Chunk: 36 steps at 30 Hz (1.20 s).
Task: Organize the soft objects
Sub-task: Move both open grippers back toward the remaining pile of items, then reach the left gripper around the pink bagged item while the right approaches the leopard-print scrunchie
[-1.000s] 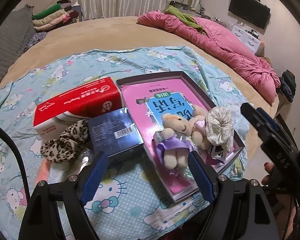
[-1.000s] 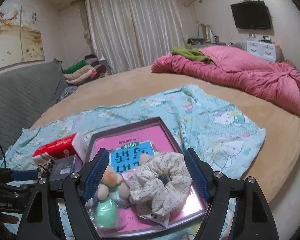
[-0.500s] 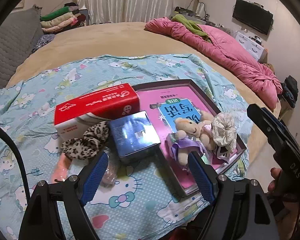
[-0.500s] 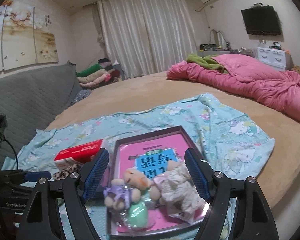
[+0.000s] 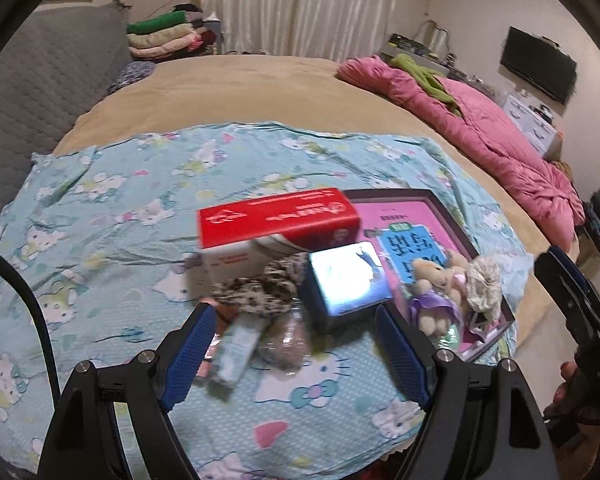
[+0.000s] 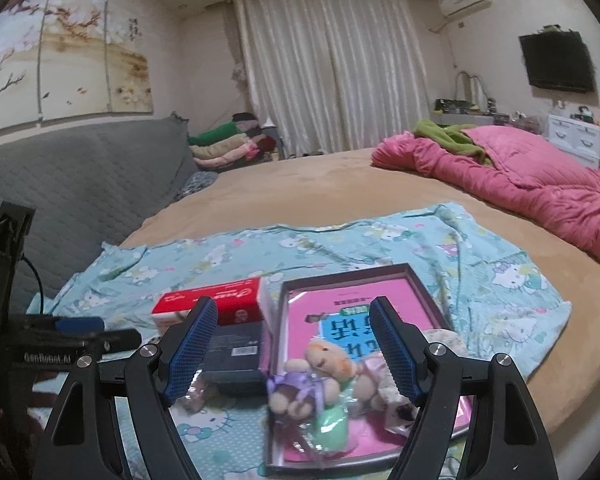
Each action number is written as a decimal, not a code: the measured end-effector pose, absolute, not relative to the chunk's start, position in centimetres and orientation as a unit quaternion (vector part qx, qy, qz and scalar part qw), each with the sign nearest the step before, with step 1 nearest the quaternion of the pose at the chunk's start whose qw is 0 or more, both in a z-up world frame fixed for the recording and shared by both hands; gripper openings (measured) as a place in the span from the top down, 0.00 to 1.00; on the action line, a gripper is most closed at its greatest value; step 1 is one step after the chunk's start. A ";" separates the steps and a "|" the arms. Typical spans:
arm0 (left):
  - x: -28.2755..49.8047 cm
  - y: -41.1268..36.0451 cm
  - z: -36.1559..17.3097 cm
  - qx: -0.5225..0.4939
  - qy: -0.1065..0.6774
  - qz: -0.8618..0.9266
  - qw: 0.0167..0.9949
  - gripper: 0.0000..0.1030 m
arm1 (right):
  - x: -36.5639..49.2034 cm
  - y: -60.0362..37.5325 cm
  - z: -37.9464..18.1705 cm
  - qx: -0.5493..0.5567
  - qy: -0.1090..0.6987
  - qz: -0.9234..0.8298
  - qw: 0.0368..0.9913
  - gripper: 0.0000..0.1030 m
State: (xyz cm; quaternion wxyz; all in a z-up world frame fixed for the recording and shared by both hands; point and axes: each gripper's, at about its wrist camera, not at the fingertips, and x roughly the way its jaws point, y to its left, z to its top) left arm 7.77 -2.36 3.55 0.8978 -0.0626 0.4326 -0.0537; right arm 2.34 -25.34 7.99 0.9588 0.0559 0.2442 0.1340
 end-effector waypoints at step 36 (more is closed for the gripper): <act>6.5 8.5 -4.3 -0.132 0.481 0.005 0.867 0.21 | 3.2 -12.6 5.2 -0.041 0.311 0.244 0.918 0.23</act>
